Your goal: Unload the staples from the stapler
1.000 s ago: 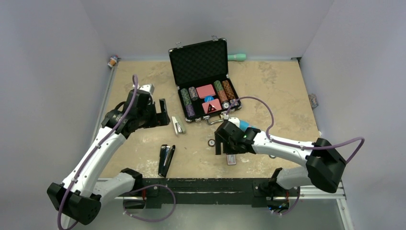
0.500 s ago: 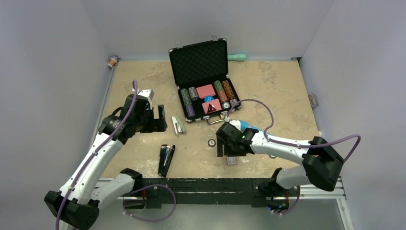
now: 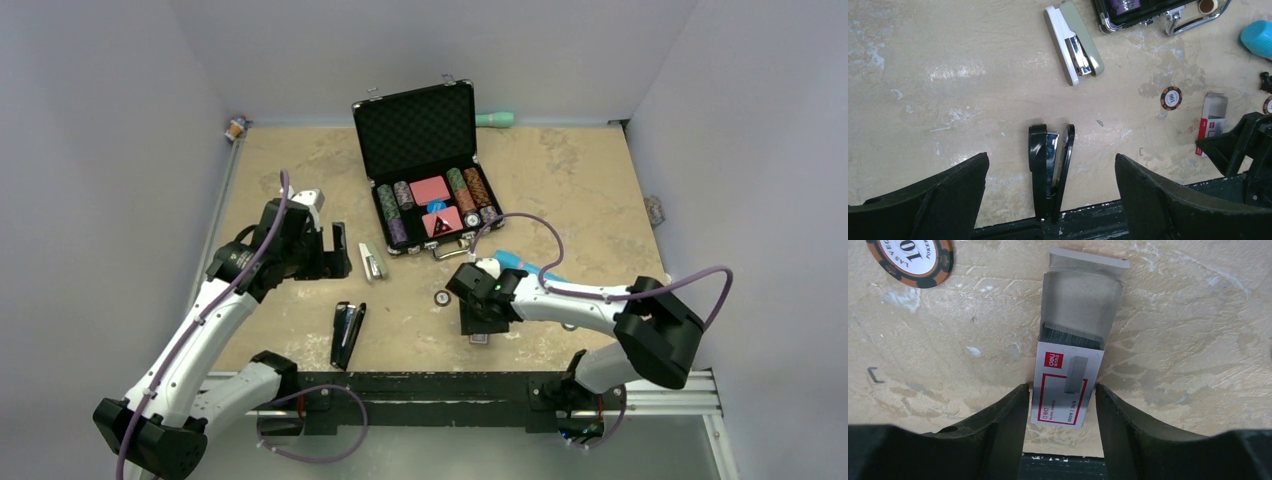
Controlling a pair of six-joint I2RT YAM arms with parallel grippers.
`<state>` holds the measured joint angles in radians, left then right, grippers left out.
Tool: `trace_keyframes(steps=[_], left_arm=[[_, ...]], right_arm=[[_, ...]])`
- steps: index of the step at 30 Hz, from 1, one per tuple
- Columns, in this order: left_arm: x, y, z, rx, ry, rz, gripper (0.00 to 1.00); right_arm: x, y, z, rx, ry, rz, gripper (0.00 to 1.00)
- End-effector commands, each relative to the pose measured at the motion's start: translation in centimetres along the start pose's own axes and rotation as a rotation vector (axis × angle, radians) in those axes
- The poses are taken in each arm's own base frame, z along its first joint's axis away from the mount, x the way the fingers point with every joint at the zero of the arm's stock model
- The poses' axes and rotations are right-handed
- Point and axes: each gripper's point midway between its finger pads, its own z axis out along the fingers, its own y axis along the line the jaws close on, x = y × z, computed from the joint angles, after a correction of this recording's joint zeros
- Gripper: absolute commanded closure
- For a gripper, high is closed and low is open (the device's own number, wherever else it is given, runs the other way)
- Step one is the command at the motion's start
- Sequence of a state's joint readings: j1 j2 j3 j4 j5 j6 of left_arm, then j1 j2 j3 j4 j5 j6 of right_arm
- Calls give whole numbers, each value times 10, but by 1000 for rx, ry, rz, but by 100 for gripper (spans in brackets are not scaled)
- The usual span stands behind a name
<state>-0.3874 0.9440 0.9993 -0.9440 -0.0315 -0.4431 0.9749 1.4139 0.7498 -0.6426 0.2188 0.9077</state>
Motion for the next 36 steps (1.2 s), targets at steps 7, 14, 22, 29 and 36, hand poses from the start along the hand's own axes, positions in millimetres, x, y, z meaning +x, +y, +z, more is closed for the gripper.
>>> trace_keyframes(steps=[7,14,22,29,36], left_arm=[[0,-17,-1,107,-2,40,3],[0,-17,1,106,1,42,3],[1,-17,2,110,10,45,3],[1,-17,3,107,13,48,4],[-1,-13,3,84,6,49,5]], right_arm=[[-7,14,3,-4,-15,-19,55],[-16,13,-2,30,-48,-37,63],[-42,34,-31,-36,-159,-121,64],[-61,92,-66,-220,-249,-307,63],[-75,135,-53,-270,-294,-479,59]])
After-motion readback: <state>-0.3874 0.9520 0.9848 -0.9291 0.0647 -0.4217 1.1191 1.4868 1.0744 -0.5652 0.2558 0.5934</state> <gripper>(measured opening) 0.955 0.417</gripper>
